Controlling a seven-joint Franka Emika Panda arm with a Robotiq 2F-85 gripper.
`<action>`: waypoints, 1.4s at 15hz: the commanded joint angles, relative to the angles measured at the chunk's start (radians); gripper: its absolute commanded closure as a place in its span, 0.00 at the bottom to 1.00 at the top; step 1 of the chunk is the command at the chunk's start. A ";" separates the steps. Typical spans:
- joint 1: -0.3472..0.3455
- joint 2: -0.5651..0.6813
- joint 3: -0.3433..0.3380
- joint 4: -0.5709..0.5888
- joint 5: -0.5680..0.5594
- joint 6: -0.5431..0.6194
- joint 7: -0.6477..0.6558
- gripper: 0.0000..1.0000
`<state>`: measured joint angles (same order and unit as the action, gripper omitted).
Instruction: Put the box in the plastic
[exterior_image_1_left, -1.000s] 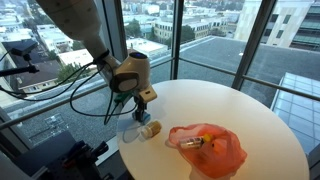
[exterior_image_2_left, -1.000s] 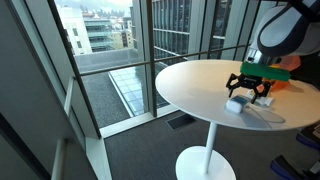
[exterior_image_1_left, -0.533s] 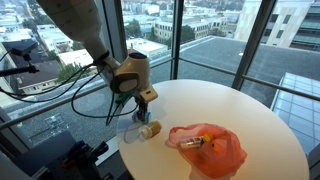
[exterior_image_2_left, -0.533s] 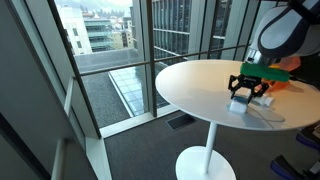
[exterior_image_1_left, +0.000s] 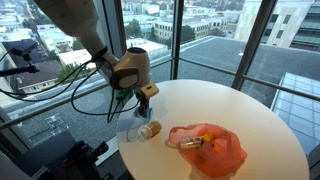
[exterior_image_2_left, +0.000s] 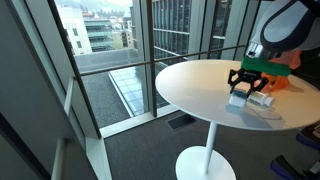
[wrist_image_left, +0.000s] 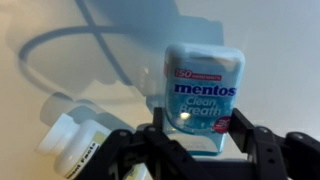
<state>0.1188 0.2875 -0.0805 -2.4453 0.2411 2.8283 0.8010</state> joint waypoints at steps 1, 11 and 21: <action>0.012 -0.115 -0.035 -0.065 -0.066 -0.003 0.023 0.59; -0.118 -0.328 -0.076 -0.186 -0.245 -0.015 0.076 0.59; -0.319 -0.406 -0.074 -0.208 -0.296 -0.036 0.068 0.59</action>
<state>-0.1622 -0.0773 -0.1566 -2.6414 -0.0380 2.8228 0.8497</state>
